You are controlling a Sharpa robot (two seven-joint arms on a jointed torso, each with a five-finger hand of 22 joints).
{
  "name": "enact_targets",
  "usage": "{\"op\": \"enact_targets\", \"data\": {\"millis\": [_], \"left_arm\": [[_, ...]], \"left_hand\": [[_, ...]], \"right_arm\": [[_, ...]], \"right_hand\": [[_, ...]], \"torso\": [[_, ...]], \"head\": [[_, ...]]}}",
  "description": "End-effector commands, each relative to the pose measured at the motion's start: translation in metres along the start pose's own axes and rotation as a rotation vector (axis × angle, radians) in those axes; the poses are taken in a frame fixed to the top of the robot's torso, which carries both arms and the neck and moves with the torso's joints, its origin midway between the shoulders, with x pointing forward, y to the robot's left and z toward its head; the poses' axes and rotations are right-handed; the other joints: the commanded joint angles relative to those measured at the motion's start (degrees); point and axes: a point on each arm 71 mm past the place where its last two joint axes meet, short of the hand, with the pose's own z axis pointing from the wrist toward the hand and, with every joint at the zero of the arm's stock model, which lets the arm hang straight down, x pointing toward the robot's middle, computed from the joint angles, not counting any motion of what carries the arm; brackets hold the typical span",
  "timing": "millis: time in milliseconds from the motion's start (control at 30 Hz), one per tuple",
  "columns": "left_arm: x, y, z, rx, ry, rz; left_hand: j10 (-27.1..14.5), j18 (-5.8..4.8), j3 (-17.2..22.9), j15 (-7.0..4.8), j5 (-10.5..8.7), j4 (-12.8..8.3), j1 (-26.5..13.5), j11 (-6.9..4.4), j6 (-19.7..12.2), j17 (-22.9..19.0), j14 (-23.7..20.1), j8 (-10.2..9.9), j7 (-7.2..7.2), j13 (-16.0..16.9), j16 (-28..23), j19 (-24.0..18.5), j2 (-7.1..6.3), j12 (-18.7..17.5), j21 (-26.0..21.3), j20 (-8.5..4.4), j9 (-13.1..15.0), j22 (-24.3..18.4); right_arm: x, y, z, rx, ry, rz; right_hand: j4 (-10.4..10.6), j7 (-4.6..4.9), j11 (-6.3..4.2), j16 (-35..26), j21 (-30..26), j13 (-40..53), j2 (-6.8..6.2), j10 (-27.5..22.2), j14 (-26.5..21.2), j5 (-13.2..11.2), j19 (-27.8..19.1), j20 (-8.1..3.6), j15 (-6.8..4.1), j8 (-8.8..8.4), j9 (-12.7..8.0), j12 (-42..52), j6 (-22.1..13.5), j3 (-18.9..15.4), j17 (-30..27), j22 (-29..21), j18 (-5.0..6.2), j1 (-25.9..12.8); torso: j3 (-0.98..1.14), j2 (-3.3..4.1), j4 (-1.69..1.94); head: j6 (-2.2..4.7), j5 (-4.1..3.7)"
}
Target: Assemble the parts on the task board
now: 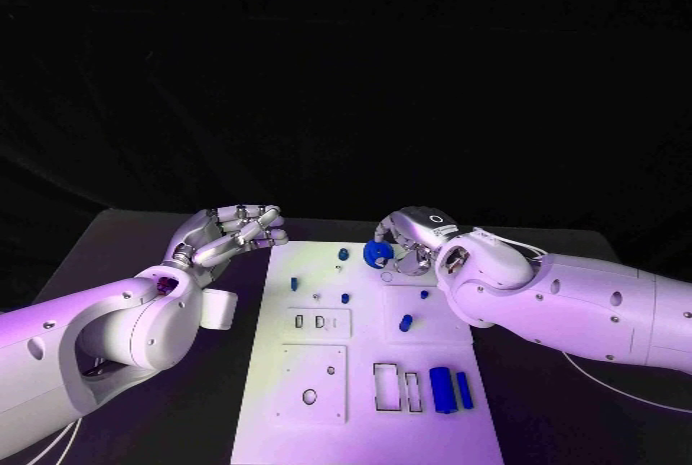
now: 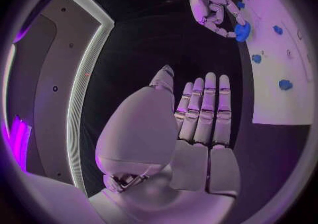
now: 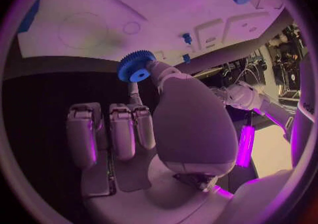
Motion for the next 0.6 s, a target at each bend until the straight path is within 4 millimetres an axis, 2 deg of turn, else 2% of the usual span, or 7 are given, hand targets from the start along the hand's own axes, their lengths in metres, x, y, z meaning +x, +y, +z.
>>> {"op": "enact_targets", "data": {"millis": [33, 133, 233, 533, 600], "left_arm": [[0.003, -0.001, 0.001, 0.007, 0.019, -0.010], [0.003, -0.001, 0.001, 0.008, 0.020, -0.011], [0.003, -0.001, 0.001, 0.007, 0.020, -0.011], [0.004, -0.001, 0.001, 0.007, 0.022, -0.012], [0.004, -0.001, 0.001, 0.007, 0.022, -0.012]], "left_hand": [[-0.18, 0.64, -0.45, 0.07, -0.23, -0.04, -0.16, 0.02, -0.14, 0.05, -0.47, -0.18, -0.01, 0.07, -0.27, 0.08, 0.19, -0.28, -0.38, 0.34, 0.05, -0.05], [-0.18, 0.64, -0.45, 0.07, -0.23, -0.04, -0.16, 0.02, -0.14, 0.05, -0.47, -0.18, -0.01, 0.07, -0.27, 0.08, 0.19, -0.28, -0.38, 0.34, 0.05, -0.05], [-0.18, 0.64, -0.45, 0.07, -0.23, -0.04, -0.16, 0.02, -0.14, 0.05, -0.47, -0.18, -0.01, 0.07, -0.27, 0.08, 0.19, -0.28, -0.38, 0.34, 0.05, -0.05], [-0.18, 0.64, -0.45, 0.07, -0.23, -0.04, -0.16, 0.02, -0.14, 0.05, -0.47, -0.18, -0.01, 0.07, -0.27, 0.08, 0.19, -0.28, -0.38, 0.34, 0.05, -0.05], [-0.18, 0.64, -0.45, 0.07, -0.23, -0.04, -0.16, 0.02, -0.14, 0.05, -0.47, -0.18, -0.01, 0.07, -0.27, 0.08, 0.19, -0.28, -0.38, 0.34, 0.05, -0.05]], "right_arm": [[-0.003, 0.014, 0.003, -0.036, -0.058, -0.085], [-0.001, 0.026, 0.007, -0.065, -0.067, -0.100], [0.002, 0.039, 0.012, -0.091, -0.070, -0.112], [0.015, 0.054, 0.022, -0.112, -0.044, -0.123], [0.018, 0.056, 0.023, -0.114, -0.036, -0.122]], "right_hand": [[-0.11, -1.59, -0.29, 0.23, 0.22, 15.08, -0.70, 5.97, 6.07, -0.41, 4.18, -0.44, -0.33, 0.11, 0.08, 0.20, 1.96, 0.37, 15.08, 12.79, -0.46, 0.02], [-0.13, -1.59, -0.29, 0.23, 0.24, 15.08, -0.74, 5.97, 6.07, -0.46, 4.20, -0.45, -0.34, 0.11, 0.08, 0.20, 1.97, 0.39, 15.08, 12.83, -0.47, 0.02], [-0.17, -1.60, -0.30, 0.23, 0.24, 15.08, -0.79, 5.97, 6.07, -0.50, 4.20, -0.46, -0.35, 0.10, 0.08, 0.20, 1.98, 0.43, 15.08, 12.83, -0.47, 0.06], [-0.26, -1.58, -0.29, 0.23, 0.25, 15.08, -0.94, 5.97, 6.07, -0.65, 4.21, -0.49, -0.38, 0.06, 0.07, 0.20, 1.96, 0.50, 15.08, 12.84, -0.48, 0.08], [-0.26, -1.58, -0.29, 0.23, 0.25, 15.08, -0.94, 5.97, 6.07, -0.65, 4.21, -0.49, -0.38, 0.06, 0.07, 0.20, 1.96, 0.50, 15.08, 12.84, -0.48, 0.08]], "torso": [[-0.01, 0.08, 0.04], [-0.06, 0.08, 0.08], [-0.06, 0.09, 0.13], [-0.02, 0.17, 0.06], [0.00, 0.19, 0.06]], "head": [[-0.17, 0.26], [-0.26, -0.01], [-0.29, 0.11], [-0.40, 0.39], [-0.61, 0.54]]}}
